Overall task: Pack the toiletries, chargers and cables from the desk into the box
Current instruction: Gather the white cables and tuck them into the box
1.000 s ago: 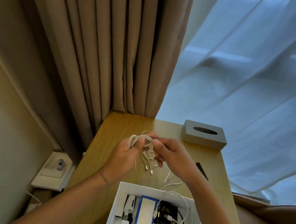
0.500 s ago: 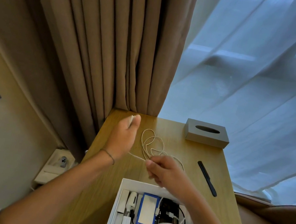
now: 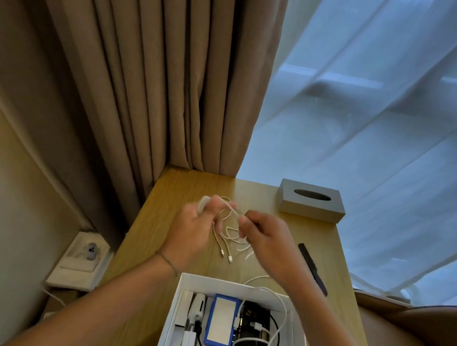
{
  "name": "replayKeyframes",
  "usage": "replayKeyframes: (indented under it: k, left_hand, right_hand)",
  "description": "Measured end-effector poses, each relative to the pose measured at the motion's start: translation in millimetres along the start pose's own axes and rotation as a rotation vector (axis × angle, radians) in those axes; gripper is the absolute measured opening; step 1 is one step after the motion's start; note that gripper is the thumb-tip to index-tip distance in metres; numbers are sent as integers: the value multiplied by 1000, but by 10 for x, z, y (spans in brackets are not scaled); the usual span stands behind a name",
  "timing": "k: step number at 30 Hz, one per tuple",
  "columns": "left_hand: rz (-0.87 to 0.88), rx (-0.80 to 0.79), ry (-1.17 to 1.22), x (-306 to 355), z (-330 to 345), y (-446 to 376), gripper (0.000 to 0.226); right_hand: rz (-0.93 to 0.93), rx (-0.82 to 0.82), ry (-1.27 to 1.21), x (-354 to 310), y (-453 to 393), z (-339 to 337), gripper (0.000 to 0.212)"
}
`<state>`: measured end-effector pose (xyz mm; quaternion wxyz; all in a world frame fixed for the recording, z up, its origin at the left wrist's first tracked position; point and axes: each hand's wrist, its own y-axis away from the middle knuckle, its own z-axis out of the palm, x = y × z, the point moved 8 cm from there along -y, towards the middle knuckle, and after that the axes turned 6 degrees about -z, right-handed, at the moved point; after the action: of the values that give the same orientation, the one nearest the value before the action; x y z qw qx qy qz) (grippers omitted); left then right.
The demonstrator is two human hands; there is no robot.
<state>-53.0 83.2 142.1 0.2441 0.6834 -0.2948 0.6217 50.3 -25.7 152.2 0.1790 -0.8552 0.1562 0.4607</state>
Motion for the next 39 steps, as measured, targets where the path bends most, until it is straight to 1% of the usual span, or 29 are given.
replayKeyframes:
  k: [1, 2, 4, 5, 6, 7, 8, 11, 13, 14, 16, 17, 18, 20, 21, 22, 23, 24, 26, 27, 28, 30, 32, 33, 34, 36, 38, 39]
  left_hand:
    - [-46, 83, 61, -4, -66, -37, 50]
    - [-103, 129, 117, -21, -106, -73, 54]
    - [-233, 167, 291, -73, -155, -137, 58]
    - [-303, 167, 391, -98, -167, -161, 58]
    - [-353, 170, 441, -117, -186, -182, 56]
    - [-361, 179, 412, -129, -228, -203, 55]
    - [-323, 189, 305, -134, -282, -232, 55]
    - [-113, 150, -129, -106, -336, -243, 56]
    - [-45, 65, -320, -163, -255, -171, 65]
    - [-52, -10, -351, -228, -182, -119, 74]
    - [-113, -214, -357, -390, 13, 4, 90]
    - [-149, -325, -347, -455, 114, 75, 94]
    - [-184, -427, -315, -490, 211, 142, 93]
    - [-230, -586, -182, -448, 369, 262, 85]
    - [-226, -630, -118, -383, 415, 299, 80]
    - [-205, -637, -85, -304, 439, 319, 75]
    - [-173, -597, -85, -239, 431, 316, 70]
    - [-136, -512, -101, -188, 385, 284, 65]
    - [-113, -241, -88, -134, 189, 189, 54]
    - [-140, -104, -30, -143, 73, 144, 50]
    - [-183, 2, 38, -167, -28, 95, 48]
    - [-298, 127, 191, -221, -164, -13, 53]
    - [-384, 185, 357, -273, -217, -98, 55]
    - [-395, 201, 356, -301, -234, -122, 54]
    - [-368, 210, 253, -324, -258, -146, 53]
    - [-236, 182, -82, -347, -275, -156, 55]
    - [-130, 70, -291, -423, -196, -112, 65]
    - [-115, -14, -344, -483, -136, -67, 71]
  right_hand:
    - [19, -19, 15, 36, 37, 103, 34]
    - [31, -55, 31, 75, 77, 232, 33]
    - [35, -158, 55, 129, 169, 531, 33]
    - [38, -210, 52, 151, 219, 674, 33]
    - [42, -258, 45, 171, 267, 794, 33]
    - [40, -299, 52, 189, 310, 872, 34]
    - [26, -336, 77, 194, 343, 908, 34]
    - [-11, -430, 122, 159, 380, 813, 37]
    - [-13, -418, 33, 85, 328, 614, 37]
    - [-4, -380, -60, 34, 279, 482, 35]
    - [25, -273, -277, -38, 155, 223, 29]
    - [35, -211, -340, -53, 92, 109, 28]
    - [40, -148, -364, -54, 37, 21, 28]
    - [47, -41, -371, -18, -29, -58, 28]
    - [59, 2, -374, 21, -41, -69, 28]
    - [69, 41, -375, 64, -43, -68, 28]
    - [73, 78, -375, 108, -41, -60, 29]
    - [73, 115, -365, 151, -32, -48, 29]
    - [83, 173, -295, 251, 0, 21, 32]
    - [94, 176, -246, 302, 32, 103, 33]
    - [108, 147, -188, 347, 74, 230, 33]
    - [143, -25, -17, 439, 204, 604, 32]
    - [140, -235, 135, 477, 370, 965, 34]
    - [117, -314, 168, 450, 441, 1083, 33]
    - [86, -375, 187, 398, 491, 1144, 32]
    - [31, -462, 199, 245, 513, 1100, 31]
    - [-3, -513, 147, 59, 471, 924, 32]
    - [6, -499, 78, -23, 424, 787, 30]
